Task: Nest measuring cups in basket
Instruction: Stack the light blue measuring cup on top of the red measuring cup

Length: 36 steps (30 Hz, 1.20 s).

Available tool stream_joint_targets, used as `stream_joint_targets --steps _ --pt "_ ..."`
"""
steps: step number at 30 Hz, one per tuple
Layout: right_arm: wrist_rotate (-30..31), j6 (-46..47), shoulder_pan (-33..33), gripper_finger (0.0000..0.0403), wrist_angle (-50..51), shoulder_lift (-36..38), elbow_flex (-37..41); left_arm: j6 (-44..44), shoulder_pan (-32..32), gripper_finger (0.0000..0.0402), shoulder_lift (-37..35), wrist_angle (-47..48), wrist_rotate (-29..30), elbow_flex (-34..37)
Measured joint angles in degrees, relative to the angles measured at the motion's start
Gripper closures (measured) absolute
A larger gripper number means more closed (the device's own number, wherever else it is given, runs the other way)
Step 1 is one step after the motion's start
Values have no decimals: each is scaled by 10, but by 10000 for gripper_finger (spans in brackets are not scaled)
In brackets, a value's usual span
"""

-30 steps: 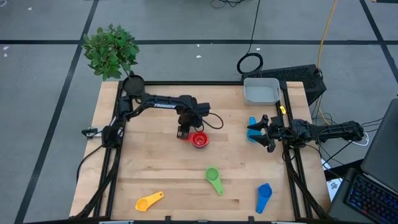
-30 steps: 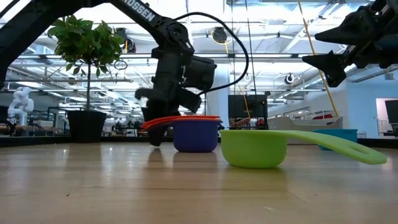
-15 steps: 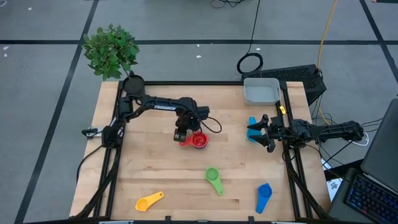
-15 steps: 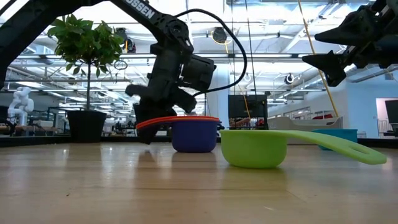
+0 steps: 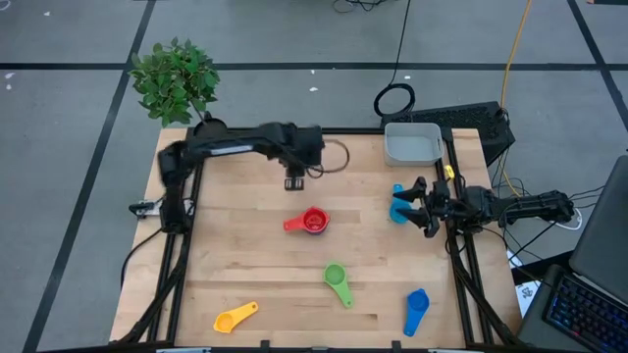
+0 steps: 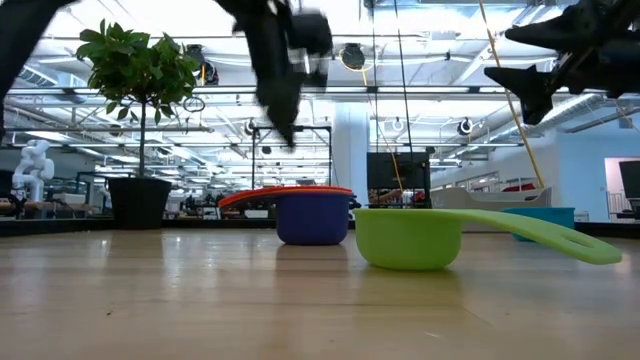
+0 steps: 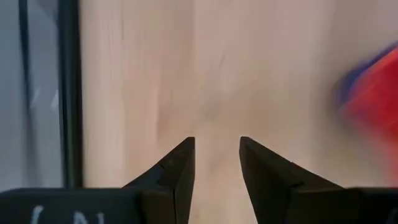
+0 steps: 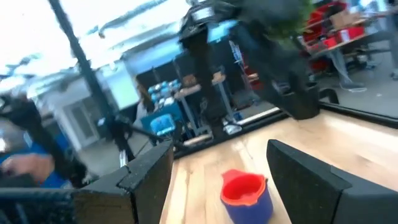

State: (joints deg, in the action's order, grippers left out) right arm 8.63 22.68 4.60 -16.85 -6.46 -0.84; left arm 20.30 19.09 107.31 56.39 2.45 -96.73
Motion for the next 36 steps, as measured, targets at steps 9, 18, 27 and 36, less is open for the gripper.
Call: stream_joint_targets --steps 9,18,27,36 --pt "13 -56 0 151 -28 -1 -4 -60 -23 271 -181 -290 -189 129" --pt "94 -67 0 152 237 -90 -125 -154 -63 270 -323 -551 -135 401" --pt "120 -100 -7 152 370 -287 -302 -201 -119 270 -447 -638 -42 561" --pt "29 -6 -35 152 470 -458 -370 -238 -169 270 -493 -702 26 658"
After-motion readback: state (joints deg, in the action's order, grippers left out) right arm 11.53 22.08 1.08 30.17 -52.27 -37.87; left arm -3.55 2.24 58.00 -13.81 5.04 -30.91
